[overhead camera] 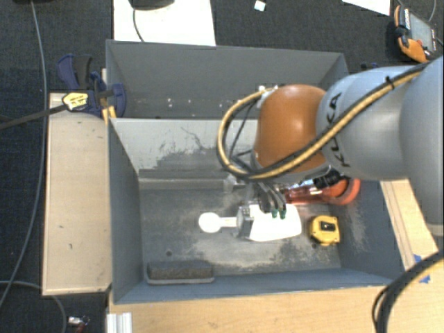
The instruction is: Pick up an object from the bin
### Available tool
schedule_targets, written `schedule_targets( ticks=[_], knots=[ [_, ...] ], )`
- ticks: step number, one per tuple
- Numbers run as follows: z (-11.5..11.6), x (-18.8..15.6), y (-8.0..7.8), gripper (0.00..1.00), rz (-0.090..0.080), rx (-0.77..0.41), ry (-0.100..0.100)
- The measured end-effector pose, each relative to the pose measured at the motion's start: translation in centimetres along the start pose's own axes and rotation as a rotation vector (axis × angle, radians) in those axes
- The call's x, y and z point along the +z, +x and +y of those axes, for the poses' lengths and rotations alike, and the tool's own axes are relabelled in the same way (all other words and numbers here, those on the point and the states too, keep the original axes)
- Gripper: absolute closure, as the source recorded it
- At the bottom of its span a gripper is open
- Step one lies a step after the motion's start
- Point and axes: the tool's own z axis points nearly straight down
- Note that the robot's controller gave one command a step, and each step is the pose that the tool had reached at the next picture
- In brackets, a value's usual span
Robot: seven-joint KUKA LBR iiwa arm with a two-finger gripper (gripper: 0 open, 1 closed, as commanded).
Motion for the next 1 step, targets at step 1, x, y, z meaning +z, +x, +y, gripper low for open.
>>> schedule_targets(
  ticks=[1],
  knots=[
    [-0.06,-0.45,-0.19,0.00,-0.008,0.004,-0.001]
  ],
)
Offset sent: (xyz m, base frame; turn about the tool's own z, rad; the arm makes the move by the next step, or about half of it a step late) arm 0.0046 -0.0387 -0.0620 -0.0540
